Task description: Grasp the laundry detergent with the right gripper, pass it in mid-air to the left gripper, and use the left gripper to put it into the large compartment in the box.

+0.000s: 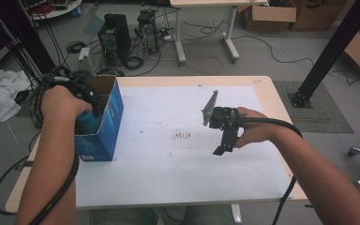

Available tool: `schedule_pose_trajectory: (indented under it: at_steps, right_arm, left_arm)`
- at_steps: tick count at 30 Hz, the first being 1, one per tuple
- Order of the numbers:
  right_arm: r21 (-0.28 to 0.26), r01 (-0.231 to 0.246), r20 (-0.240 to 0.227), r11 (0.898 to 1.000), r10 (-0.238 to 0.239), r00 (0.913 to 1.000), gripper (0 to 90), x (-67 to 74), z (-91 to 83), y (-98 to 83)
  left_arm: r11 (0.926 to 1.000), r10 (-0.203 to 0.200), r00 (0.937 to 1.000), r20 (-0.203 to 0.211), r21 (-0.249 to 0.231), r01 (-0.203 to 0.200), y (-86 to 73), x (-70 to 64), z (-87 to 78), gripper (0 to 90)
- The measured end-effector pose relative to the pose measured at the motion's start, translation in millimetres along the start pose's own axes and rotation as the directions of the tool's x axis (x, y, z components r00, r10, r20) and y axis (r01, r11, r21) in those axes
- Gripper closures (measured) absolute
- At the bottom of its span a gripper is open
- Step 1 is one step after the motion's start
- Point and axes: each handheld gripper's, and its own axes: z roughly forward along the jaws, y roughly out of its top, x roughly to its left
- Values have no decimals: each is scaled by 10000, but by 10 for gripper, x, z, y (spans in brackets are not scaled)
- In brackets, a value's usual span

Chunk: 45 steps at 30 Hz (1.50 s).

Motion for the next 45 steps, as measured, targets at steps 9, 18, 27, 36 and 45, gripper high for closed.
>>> schedule_pose_trajectory:
  at_steps: [9,18,27,36,45]
  right_arm:
    - [8,-171,-66,9999,171,9998,0,-14,28,-43]
    - [-66,-218,-85,9997,217,9997,0,-6,52,-68]
    - [-145,-287,-108,9995,285,9995,0,-25,67,-72]
    - [-287,-300,-240,9991,293,9993,0,-32,59,-61]
    - [-259,-343,-236,9991,337,9992,0,-28,57,-60]
  left_arm:
    - [9999,-7,10000,6,108,7,13,22,163,391]
    - [9999,-69,10000,68,93,68,8,73,299,390]
    - [9995,-295,9994,152,127,293,-5,93,301,388]
    - [9996,-247,9995,173,117,245,-26,93,303,385]
    - [9996,-257,9996,-117,-87,256,-31,60,257,338]
